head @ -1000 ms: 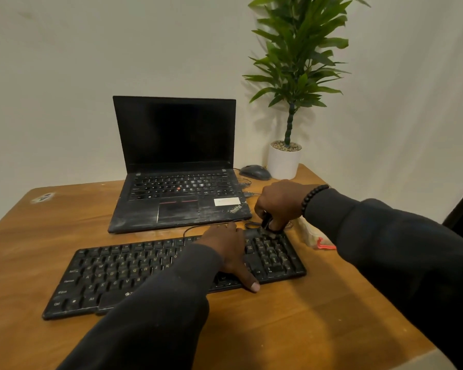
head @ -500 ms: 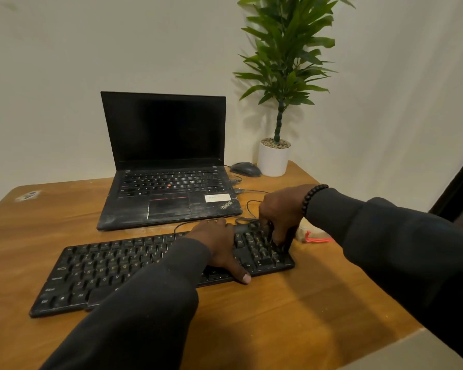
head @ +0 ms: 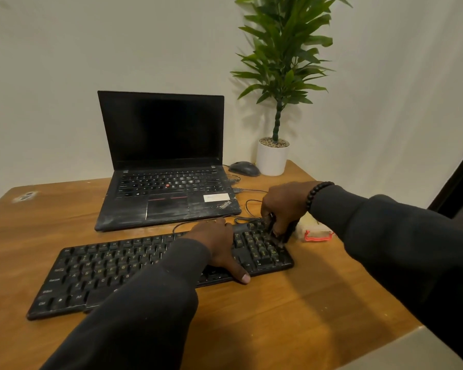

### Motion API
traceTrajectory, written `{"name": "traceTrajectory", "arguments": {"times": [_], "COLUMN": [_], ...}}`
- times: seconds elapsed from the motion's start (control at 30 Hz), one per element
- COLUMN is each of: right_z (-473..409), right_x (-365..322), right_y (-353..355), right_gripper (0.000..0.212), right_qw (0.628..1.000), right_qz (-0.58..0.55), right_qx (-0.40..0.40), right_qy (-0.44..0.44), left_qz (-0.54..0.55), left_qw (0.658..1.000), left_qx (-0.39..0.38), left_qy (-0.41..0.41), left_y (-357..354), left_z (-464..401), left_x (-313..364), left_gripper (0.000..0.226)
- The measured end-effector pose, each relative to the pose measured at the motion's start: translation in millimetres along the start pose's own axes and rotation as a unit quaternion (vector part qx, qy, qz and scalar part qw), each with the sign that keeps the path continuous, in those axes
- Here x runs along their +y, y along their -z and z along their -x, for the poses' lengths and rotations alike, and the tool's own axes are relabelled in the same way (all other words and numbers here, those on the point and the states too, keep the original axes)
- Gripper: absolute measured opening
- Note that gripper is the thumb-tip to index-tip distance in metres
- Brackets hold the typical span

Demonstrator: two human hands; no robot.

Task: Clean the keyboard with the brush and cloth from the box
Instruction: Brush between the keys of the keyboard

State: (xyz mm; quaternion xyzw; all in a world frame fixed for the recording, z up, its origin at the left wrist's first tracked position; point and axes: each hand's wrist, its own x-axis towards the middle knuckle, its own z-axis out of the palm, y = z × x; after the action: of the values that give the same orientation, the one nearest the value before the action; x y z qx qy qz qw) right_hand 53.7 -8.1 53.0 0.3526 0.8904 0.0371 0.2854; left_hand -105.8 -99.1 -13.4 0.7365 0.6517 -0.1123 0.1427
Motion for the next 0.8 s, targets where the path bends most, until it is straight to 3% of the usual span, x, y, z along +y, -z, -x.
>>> {"name": "traceTrajectory", "arguments": {"times": [0.1,0.33,0.8], "right_z": [-11.9,-16.5,10.6], "right_x": [1.6,2.1,-4.0], "right_y": [-0.1,-9.2,-8.6], "right_gripper": [0.036,0.031,0.042], "right_qw": [0.995,0.973,0.999], "right_qz": [0.032,0.091,-0.02], "right_qx": [0.083,0.206,0.022], "right_qy": [-0.042,-0.05,0.015], "left_qz": [-0.005,-0.008,0.0], "left_qw": [1.0,1.0,1.0], "left_qx": [0.001,-0.011,-0.007], "left_qy": [0.0,0.002,0.006], "left_y": [-0.6,2.5,0.7], "left_z": [-0.5,-1.3,-0.1], "left_x": [0.2,2.4,2.5], "left_gripper": [0.118,0.116,0.117]}}
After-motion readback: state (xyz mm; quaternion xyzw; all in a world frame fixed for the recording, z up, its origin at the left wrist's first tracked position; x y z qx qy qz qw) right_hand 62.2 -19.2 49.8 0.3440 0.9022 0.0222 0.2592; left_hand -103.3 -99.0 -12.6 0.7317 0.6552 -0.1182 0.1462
